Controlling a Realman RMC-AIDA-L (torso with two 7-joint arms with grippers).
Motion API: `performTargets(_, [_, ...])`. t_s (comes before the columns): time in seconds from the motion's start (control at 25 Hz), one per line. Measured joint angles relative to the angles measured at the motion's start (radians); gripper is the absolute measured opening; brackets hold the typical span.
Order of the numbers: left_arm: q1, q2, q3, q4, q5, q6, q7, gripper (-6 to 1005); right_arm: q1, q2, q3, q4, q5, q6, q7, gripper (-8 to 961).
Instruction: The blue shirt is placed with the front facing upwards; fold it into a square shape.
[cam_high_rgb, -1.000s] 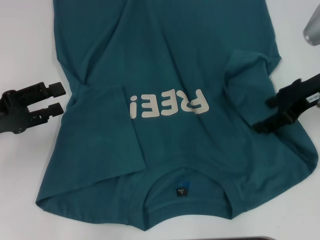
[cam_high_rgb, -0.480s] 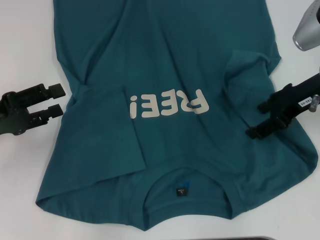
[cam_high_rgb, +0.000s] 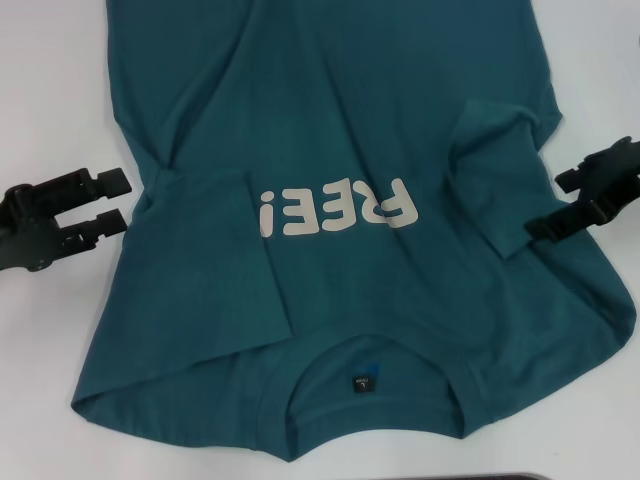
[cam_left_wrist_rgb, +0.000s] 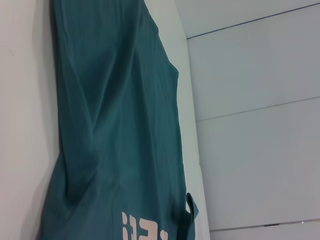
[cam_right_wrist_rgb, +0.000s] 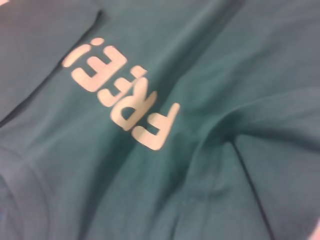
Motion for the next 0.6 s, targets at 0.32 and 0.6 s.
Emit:
performTargets(0.32, [-0.005, 0.0, 0.0, 0.0, 0.0, -0.001, 0.0, 761, -0.004, 0.01, 0.026, 0.004, -0.013, 0.018, 0.001, 915])
performTargets(0.6, [0.003, 0.006, -0.003, -0.001, -0.008, -0.001, 0.013, 759, -0.026, -0.001, 0.261, 0.053, 0.323, -0.02, -0.017, 915])
